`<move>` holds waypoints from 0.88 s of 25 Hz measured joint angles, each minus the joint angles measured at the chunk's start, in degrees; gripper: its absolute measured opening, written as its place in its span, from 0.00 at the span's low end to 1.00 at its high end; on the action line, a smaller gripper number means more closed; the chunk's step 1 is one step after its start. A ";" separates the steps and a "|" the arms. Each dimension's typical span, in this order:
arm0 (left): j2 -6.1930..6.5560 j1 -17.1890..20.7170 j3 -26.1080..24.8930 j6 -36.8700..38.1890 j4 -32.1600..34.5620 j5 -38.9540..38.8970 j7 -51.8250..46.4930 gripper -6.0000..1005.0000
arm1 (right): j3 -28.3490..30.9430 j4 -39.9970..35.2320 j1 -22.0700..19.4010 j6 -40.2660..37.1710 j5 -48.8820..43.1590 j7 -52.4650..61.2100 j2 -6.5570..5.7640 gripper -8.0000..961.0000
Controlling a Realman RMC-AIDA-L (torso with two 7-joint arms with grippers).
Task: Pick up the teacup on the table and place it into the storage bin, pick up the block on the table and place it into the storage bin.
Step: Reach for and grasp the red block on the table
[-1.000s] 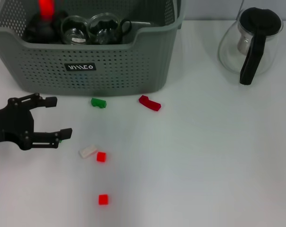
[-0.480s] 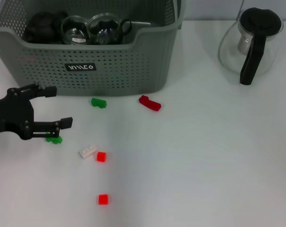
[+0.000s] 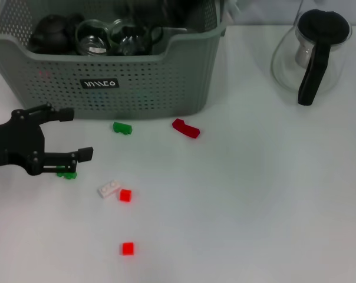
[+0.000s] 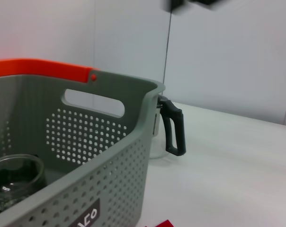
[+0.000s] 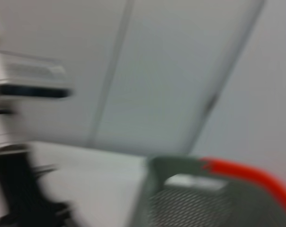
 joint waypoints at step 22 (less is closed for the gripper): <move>-0.46 0.42 0.29 0.91 -0.13 0.33 2.07 0.95 | -7.55 27.16 6.34 -4.07 -18.11 17.34 0.15 0.65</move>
